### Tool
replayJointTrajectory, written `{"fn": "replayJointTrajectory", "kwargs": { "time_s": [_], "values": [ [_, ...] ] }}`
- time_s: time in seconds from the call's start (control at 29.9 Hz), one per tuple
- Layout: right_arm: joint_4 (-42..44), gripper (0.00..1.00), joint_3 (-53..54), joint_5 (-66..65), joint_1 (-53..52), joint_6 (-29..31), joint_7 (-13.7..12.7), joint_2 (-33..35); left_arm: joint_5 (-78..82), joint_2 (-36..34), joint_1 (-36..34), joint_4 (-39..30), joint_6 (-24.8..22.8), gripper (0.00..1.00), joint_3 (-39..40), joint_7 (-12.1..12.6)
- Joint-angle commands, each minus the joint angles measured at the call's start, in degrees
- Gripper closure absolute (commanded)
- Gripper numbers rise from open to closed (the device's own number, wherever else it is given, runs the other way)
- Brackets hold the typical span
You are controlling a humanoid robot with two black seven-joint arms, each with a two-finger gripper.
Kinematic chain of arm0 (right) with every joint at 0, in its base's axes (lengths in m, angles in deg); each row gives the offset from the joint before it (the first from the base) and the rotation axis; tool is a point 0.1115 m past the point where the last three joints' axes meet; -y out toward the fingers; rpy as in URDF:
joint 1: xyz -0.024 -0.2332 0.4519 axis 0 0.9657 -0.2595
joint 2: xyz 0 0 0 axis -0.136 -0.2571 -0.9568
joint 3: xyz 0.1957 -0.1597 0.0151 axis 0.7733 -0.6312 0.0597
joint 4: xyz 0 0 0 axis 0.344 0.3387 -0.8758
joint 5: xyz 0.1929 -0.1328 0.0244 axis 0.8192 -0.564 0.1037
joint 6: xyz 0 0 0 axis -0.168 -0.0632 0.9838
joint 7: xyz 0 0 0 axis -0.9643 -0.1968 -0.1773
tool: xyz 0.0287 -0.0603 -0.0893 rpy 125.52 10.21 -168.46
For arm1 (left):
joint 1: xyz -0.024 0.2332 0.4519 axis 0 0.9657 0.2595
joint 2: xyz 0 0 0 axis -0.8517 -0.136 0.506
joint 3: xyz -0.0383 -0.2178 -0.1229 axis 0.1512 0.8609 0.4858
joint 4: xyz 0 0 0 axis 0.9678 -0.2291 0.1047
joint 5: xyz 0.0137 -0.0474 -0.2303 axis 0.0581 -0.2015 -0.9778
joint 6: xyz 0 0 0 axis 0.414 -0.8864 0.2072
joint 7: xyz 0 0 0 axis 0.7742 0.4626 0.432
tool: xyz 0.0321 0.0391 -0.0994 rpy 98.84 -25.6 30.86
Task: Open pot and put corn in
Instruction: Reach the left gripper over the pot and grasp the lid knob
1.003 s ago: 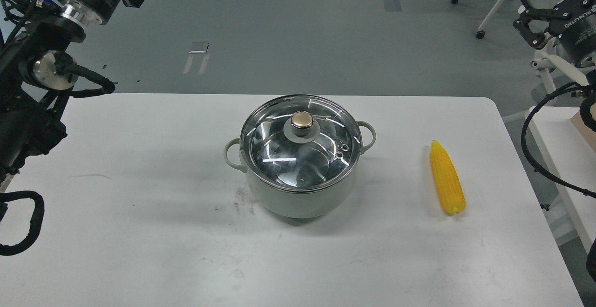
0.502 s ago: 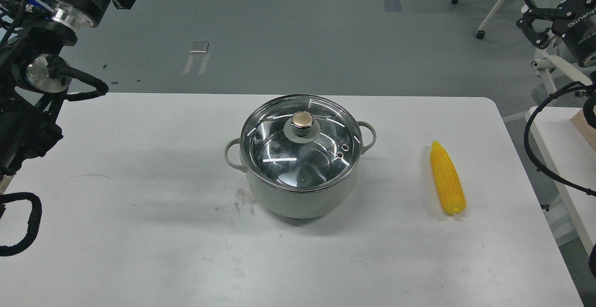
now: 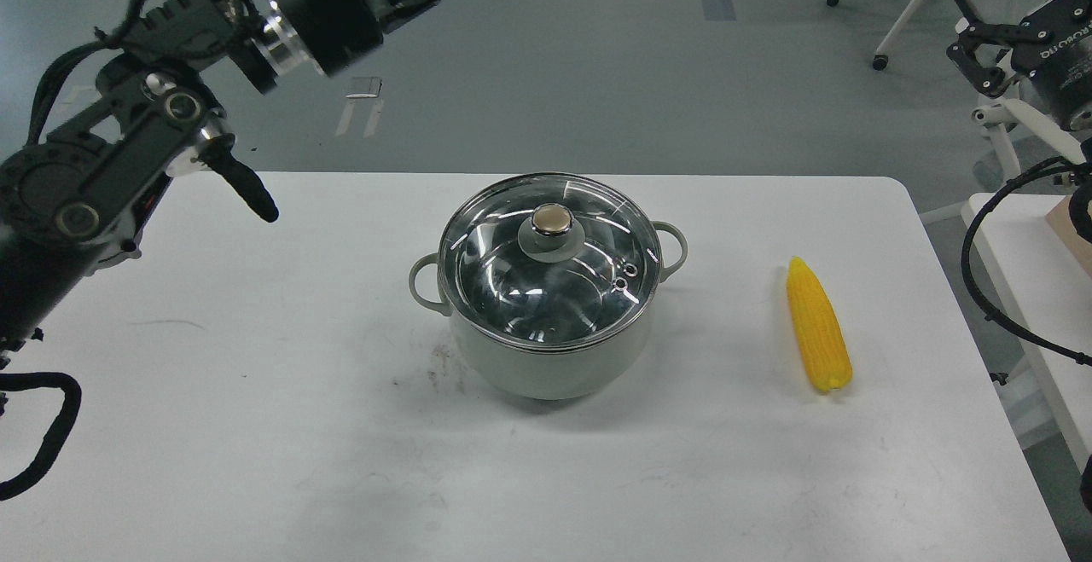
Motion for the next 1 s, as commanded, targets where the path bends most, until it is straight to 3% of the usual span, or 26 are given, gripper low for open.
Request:
{"fn": "replayJointTrajectory", "kwargs": {
  "time_s": [0.0, 0.1, 0.23, 0.47, 0.84, 0.97],
  "values": [
    [-0.1, 0.00, 0.2, 0.0, 0.3, 0.0, 0.0, 0.4, 14.7, 0.2, 0.9, -4.3, 3.3, 0.07, -3.9, -0.5],
    [-0.2, 0.00, 0.2, 0.0, 0.6, 0.0, 0.0, 0.4, 27.9, 0.4, 0.7, -4.7, 9.5, 0.07, -8.9, -1.5],
    [-0.3, 0.00, 0.3, 0.0, 0.6, 0.0, 0.0, 0.4, 36.5, 0.4, 0.5, -4.5, 13.1, 0.08, -13.3, -1.5],
    [-0.4, 0.00, 0.3, 0.0, 0.7, 0.0, 0.0, 0.2, 42.7, 2.9, 1.1, -1.6, 14.5, 0.14, -18.0, -1.5],
    [-0.3, 0.00, 0.3, 0.1, 0.7, 0.0, 0.0, -0.2, 43.2, 2.8, 4.6, 2.9, 16.3, 0.15, -18.5, -2.6],
    [-0.4, 0.00, 0.3, 0.1, 0.7, 0.0, 0.0, -0.5, 43.2, 2.5, 5.3, 3.7, 17.5, 0.23, -18.6, -2.7]
  ]
}}
